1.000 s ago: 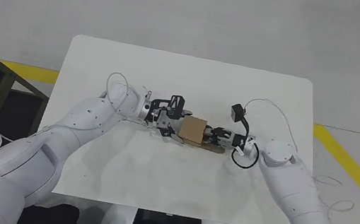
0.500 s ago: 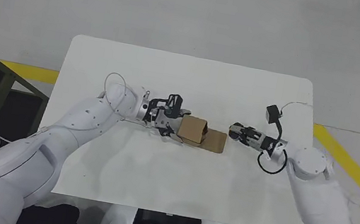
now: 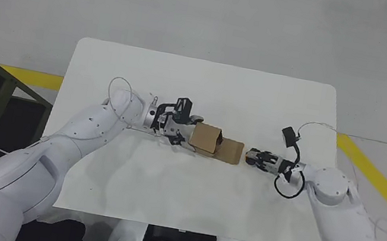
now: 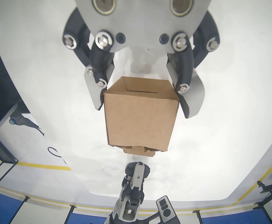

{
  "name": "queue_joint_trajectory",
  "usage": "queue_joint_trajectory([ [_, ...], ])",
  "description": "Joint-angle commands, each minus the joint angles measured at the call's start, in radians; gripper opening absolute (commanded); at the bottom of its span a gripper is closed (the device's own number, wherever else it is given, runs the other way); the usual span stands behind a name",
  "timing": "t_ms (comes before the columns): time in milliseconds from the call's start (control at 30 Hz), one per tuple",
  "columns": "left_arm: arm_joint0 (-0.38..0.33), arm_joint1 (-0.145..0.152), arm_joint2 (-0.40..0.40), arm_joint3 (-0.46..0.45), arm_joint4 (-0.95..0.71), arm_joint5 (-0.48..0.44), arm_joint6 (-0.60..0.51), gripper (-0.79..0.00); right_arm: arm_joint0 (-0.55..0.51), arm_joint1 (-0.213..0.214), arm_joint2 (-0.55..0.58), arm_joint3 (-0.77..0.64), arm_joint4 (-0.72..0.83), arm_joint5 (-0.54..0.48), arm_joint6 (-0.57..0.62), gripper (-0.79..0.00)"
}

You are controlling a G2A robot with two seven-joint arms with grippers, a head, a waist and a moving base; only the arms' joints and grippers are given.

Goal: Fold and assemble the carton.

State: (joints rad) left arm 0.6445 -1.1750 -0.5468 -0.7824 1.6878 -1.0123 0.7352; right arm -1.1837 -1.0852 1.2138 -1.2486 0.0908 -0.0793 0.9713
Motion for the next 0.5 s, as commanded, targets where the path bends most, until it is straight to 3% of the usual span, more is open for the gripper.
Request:
queue_joint_trajectory([
  [0,0.0,0.0,0.0,-0.002,-0.003,0.0,-0.005,-0.142,0.006,-0.001,-0.009,0.001,-0.011,-0.016,-0.004,-0.653],
  [100,0.0,0.0,0.001,-0.004,-0.005,0.0,-0.012,-0.142,0.007,0.001,-0.014,-0.007,-0.045,-0.02,-0.014,-0.526],
  [267,0.001,-0.001,0.001,-0.011,-0.007,0.0,-0.022,-0.139,0.005,0.001,-0.026,-0.027,-0.066,-0.034,-0.027,-0.459],
  [467,0.002,-0.001,0.0,-0.017,-0.009,0.0,-0.028,-0.145,0.011,-0.002,-0.044,-0.039,-0.075,-0.048,-0.031,-0.483],
])
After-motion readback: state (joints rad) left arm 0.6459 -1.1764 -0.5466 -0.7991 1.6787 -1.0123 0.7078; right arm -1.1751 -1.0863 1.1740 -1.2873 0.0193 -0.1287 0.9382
